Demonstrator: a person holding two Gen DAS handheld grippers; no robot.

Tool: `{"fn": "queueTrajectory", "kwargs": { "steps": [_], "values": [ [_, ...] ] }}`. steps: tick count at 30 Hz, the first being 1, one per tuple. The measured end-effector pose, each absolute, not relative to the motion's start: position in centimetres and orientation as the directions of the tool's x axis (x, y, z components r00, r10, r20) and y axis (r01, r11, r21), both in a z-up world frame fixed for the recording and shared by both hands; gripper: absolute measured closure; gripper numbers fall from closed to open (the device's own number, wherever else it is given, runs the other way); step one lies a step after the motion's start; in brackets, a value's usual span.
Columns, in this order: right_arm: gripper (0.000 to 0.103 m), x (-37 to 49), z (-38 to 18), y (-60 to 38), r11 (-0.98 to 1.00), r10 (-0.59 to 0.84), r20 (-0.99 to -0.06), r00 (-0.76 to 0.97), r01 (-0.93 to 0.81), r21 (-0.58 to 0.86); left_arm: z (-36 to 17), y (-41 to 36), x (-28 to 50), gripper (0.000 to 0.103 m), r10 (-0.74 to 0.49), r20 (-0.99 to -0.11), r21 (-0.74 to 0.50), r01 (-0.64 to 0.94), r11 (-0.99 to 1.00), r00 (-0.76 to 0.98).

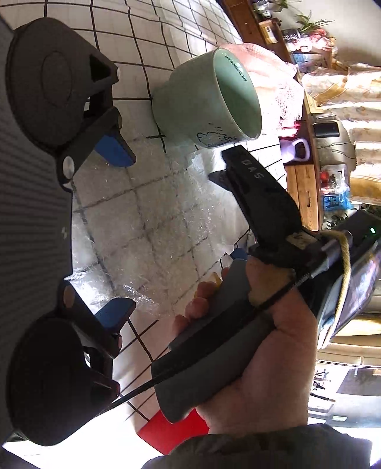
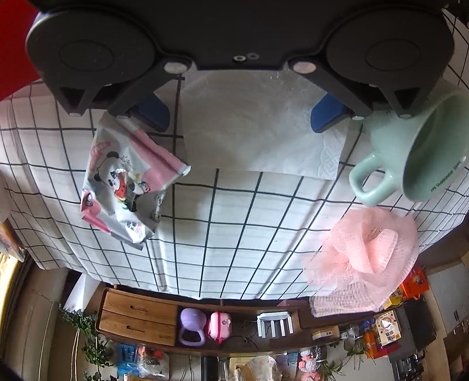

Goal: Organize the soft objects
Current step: 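Grasp the bubble wrap with the left tool while the right tool grasps the white paper sheet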

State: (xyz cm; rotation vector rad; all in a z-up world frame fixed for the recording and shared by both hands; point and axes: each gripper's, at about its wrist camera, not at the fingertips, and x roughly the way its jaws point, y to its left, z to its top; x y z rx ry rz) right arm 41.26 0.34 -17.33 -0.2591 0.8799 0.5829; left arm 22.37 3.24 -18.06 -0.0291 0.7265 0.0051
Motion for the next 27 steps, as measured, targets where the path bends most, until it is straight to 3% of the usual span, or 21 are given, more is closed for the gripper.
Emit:
{"fn": "queueTrajectory", "kwargs": {
  "steps": [2,5,8,11,13,16,19,27],
  "values": [
    [0.003,41.1,-17.7,0.7,0.808,0.366,-0.792,0.489,-0.589,0.011,-18.1,3.1,22.2,0.01,0.002,-0.661,-0.018,-0.019,1.0,0.75],
    [0.006,40.8,-17.8,1.1,0.802,0.357,-0.782,0.51,-0.596,-0.023,-17.9,3.3,22.1,0.022,0.026,-0.654,-0.009,-0.042,0.999,0.756],
    [0.015,40.5,-17.8,1.1,0.794,0.364,-0.775,0.516,-0.607,-0.032,-17.8,3.3,22.1,0.035,0.043,-0.648,-0.003,-0.06,0.998,0.76],
    [0.034,40.0,-17.5,1.3,0.782,0.383,-0.766,0.517,-0.623,-0.03,-17.6,3.4,22.1,0.049,0.049,-0.647,-0.009,-0.072,0.997,0.761],
    [0.055,39.6,-17.3,1.6,0.766,0.4,-0.76,0.511,-0.642,-0.029,-17.5,3.5,22.1,0.06,0.049,-0.646,-0.015,-0.077,0.997,0.761],
    [0.078,39.0,-17.0,2.0,0.757,0.405,-0.756,0.514,-0.652,-0.038,-17.2,3.7,21.8,0.067,0.051,-0.648,-0.021,-0.084,0.996,0.76],
    [0.085,38.6,-16.5,2.0,0.761,0.405,-0.752,0.52,-0.647,-0.037,-17.0,3.9,21.6,0.072,0.045,-0.65,-0.033,-0.088,0.996,0.758],
    [0.088,37.4,-13.3,-1.8,0.803,0.45,-0.705,0.547,-0.594,0.052,-15.6,3.7,20.4,0.086,0.007,-0.623,-0.066,-0.062,0.996,0.782]
  ]
}}
